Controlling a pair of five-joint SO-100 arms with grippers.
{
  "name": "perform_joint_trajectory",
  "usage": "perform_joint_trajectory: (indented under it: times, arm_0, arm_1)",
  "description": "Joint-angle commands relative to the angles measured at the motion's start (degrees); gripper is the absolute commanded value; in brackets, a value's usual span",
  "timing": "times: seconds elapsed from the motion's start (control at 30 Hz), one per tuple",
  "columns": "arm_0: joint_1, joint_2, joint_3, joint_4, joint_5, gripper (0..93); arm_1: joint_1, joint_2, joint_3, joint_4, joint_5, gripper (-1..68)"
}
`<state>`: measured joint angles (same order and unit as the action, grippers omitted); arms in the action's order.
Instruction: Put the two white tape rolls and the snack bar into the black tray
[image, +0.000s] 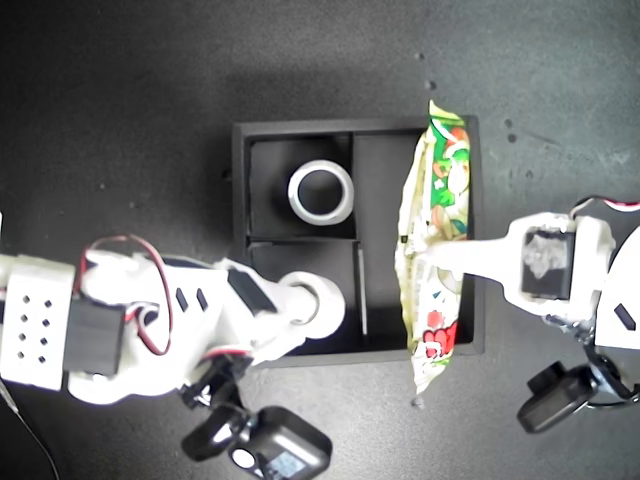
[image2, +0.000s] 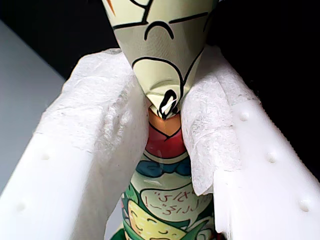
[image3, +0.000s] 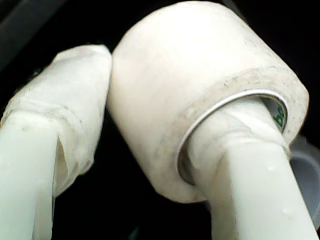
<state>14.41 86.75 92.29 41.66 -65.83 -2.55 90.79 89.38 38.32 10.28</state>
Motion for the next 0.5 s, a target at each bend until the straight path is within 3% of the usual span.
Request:
perform_joint_trajectory:
  times: [0.0, 0.47]
  arm_0:
    - [1.3, 0.0, -5.5, 3.0, -0.5, 14.4]
    - [2.1, 5.7, -0.5, 8.3, -5.1, 16.6]
  arm_1:
    - [1.1, 0.6, 0.4, 0.3, 0.0, -0.4]
    - [4.1, 0.6, 3.9, 0.1, -1.8, -0.4]
